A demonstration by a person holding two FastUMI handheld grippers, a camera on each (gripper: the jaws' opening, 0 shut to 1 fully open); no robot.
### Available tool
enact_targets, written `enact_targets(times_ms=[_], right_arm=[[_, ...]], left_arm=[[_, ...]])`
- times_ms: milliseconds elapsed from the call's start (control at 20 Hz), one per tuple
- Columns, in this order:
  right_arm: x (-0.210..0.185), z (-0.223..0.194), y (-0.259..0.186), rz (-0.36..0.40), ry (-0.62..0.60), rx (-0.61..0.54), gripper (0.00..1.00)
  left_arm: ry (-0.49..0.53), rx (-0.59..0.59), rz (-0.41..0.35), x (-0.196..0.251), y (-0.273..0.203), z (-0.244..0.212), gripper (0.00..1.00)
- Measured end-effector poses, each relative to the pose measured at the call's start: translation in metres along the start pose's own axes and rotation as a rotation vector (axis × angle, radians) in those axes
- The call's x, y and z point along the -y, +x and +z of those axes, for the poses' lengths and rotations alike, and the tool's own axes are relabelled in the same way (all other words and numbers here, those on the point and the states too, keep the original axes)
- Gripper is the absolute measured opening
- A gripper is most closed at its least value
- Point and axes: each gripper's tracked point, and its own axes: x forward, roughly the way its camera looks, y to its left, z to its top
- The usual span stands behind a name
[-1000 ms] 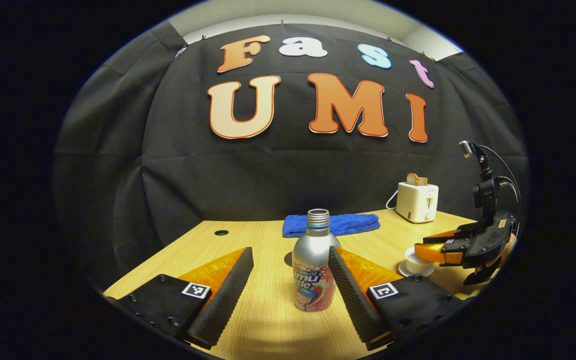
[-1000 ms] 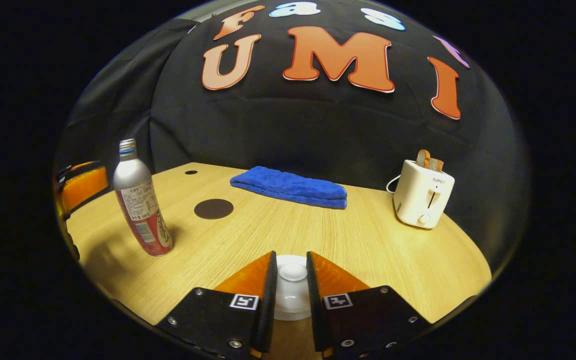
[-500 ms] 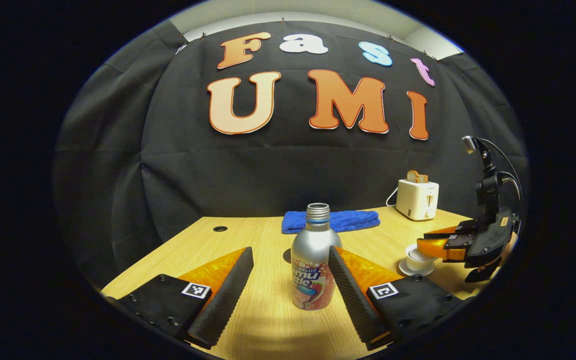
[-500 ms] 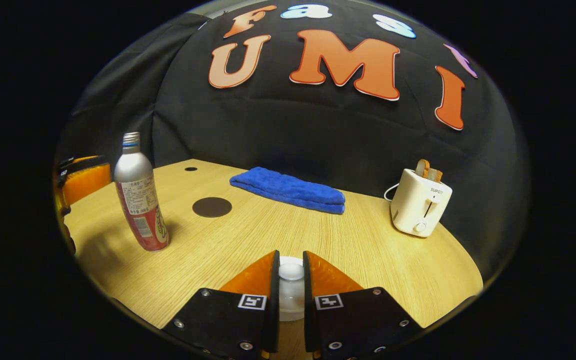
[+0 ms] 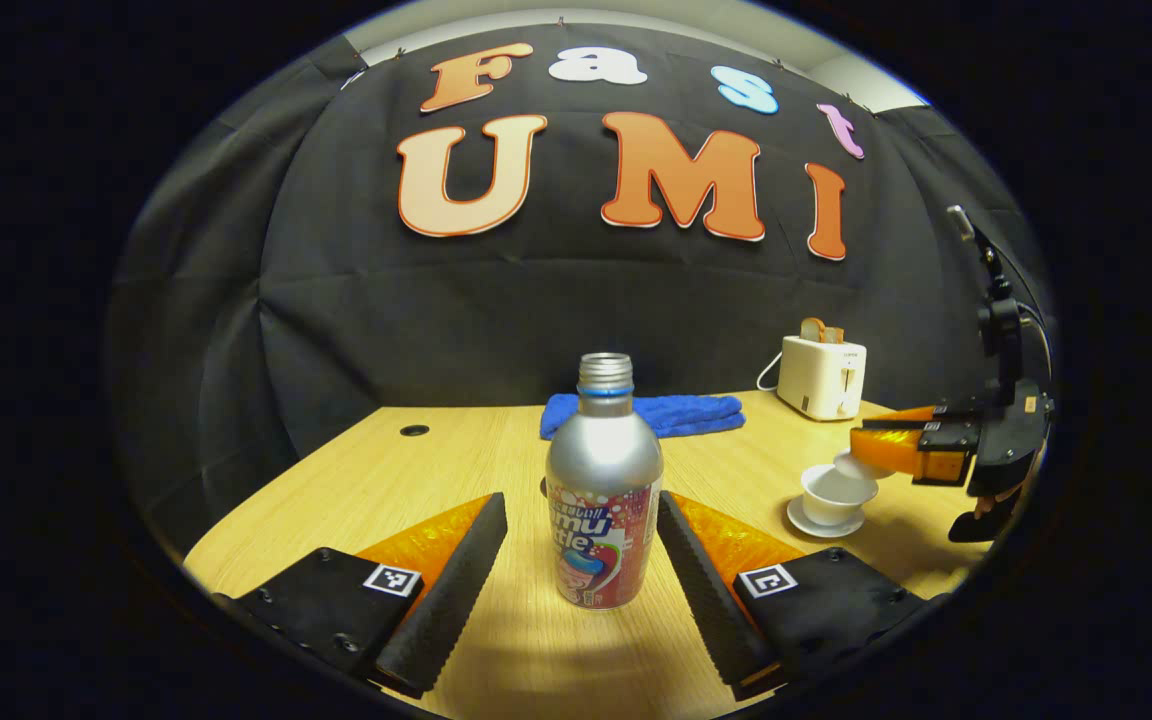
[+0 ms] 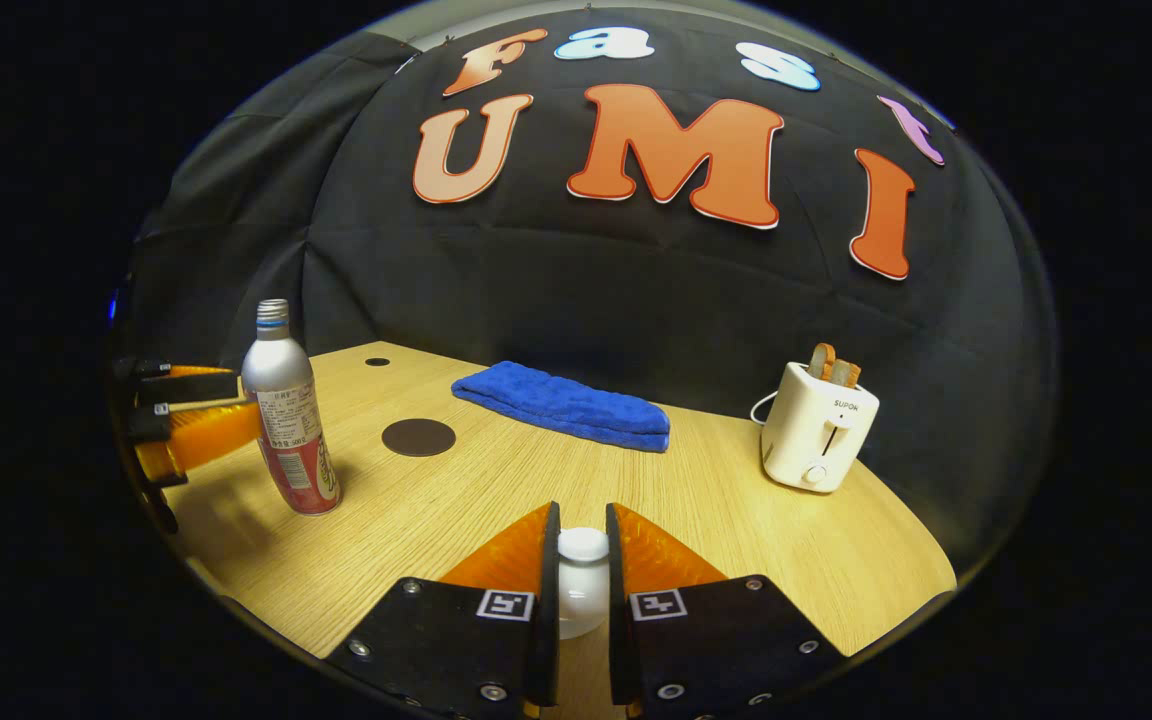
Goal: Open the teacup lid with one hand, grasp the water bottle and pour water into the teacup with the other hand; after pouring, place the water bottle on the coaster and then close the teacup lid.
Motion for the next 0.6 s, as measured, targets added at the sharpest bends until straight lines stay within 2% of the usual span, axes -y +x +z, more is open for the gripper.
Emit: enact_targets(times_ms=[300,350,450,500,600], right_arm=[[0.016,0.003,-0.008,-0.026,0.017,0.016,0.20],[0.019,0.001,-0.009,-0.028,0.021,0.015,0.20],[0.025,-0.001,-0.011,-0.038,0.029,0.011,0.20],[0.029,-0.001,-0.013,-0.047,0.033,0.010,0.20],[0.037,-0.003,-0.015,-0.057,0.043,0.010,0.20]], left_arm=[[-0.018,-0.072,-0.018,0.009,0.020,-0.024,0.99],[-0.030,-0.082,-0.023,0.010,0.023,-0.026,0.96],[-0.040,-0.097,-0.025,0.011,0.025,-0.032,0.99],[-0.038,-0.098,-0.019,0.010,0.029,-0.034,0.93],[-0.033,-0.101,-0.015,0.010,0.034,-0.034,0.90]])
